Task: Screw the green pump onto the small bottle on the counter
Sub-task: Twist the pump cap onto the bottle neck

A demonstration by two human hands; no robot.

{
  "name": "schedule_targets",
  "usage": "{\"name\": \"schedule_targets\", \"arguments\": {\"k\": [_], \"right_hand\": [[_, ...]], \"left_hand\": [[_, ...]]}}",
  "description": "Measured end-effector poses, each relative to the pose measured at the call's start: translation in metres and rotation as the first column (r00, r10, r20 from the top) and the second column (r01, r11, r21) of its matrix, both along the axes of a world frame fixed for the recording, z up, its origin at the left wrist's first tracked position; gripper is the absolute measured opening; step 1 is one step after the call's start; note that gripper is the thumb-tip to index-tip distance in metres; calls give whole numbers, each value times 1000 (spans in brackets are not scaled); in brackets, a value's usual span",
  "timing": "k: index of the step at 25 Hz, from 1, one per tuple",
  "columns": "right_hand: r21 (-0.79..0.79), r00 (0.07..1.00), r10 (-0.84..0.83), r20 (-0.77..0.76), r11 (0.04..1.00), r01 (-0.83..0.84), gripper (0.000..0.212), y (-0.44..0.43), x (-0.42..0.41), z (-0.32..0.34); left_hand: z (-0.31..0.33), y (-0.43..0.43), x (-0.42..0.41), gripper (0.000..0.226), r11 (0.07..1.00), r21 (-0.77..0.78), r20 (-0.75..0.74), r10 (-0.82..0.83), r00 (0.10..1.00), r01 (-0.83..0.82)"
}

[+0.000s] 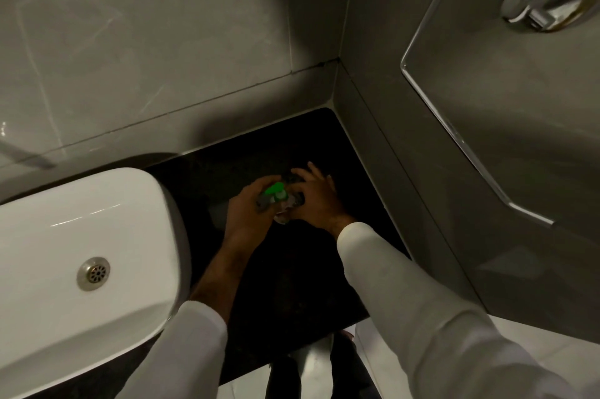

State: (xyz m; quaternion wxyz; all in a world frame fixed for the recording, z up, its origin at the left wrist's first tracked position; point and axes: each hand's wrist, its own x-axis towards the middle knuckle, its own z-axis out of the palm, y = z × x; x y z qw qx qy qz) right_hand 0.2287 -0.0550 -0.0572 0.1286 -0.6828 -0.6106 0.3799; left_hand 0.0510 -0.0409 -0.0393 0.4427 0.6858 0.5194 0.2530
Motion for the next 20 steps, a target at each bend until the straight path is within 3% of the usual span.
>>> {"name": "schedule_targets", "arguments": {"k": [3, 6, 8, 12, 16, 20], "right_hand": [[-10, 999, 15, 28, 1000, -15, 52, 1, 0, 3], [-11, 1000, -5, 29, 1000, 6, 42, 3, -7, 7], [-25, 1000, -18, 12, 1000, 18, 47, 2, -7, 7], [-22, 1000, -13, 1, 1000, 13, 49, 0, -1, 4], [-23, 999, -35, -6, 999, 35, 48, 1, -7, 0], [-15, 999, -46, -1, 999, 46, 49, 2, -2, -2]], "left_hand": [[1, 1, -2, 70, 986, -142, 160, -64, 985, 87], [0, -6, 8, 72, 984, -118, 104, 150, 983, -137], [-6, -6, 9, 72, 972, -101, 74, 218, 973, -211], [-16, -4, 1, 89, 983, -178, 190, 82, 978, -48], [-10, -6, 5, 67, 966, -76, 26, 251, 968, -248], [-2, 5, 1, 70, 990, -119, 40, 78, 996, -72]]}}
